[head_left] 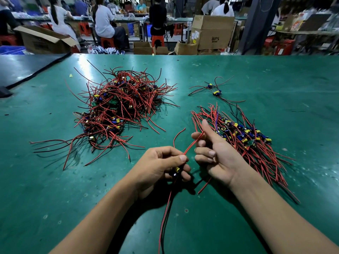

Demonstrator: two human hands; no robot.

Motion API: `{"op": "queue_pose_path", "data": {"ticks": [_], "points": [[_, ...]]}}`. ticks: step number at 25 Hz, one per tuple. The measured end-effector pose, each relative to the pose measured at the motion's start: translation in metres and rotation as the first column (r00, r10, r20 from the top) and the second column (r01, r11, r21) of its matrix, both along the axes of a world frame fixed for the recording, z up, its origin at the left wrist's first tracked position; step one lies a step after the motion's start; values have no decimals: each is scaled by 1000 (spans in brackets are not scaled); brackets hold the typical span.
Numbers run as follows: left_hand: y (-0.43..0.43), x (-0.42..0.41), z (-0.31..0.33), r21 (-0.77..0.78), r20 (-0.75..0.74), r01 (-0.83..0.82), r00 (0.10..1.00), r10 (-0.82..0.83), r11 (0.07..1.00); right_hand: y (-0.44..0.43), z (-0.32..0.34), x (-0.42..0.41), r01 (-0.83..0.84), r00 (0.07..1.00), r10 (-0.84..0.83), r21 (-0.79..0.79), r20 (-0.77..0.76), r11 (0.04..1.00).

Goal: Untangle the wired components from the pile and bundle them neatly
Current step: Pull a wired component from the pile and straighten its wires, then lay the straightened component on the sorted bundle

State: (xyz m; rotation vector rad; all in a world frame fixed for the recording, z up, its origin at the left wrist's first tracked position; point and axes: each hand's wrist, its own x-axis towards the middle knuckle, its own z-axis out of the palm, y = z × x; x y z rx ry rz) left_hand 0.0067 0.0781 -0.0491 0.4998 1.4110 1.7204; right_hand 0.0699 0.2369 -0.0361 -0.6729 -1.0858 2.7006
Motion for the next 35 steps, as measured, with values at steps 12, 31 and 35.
{"op": "queue_pose_path", "data": {"ticks": [12,31,35], "points": [[-1,-1,-3,-19,-71,38,997,-39,999,5,-3,0,172,983,-183,258,17,951],[2,-21,1,242,491,-269,862,122,932,-25,-16,6,172,985,-82,843,-152,510],[1,-18,3,252,451,-175,891,44,952,-35,-27,6,126,991,-48,992,-126,-17]]}}
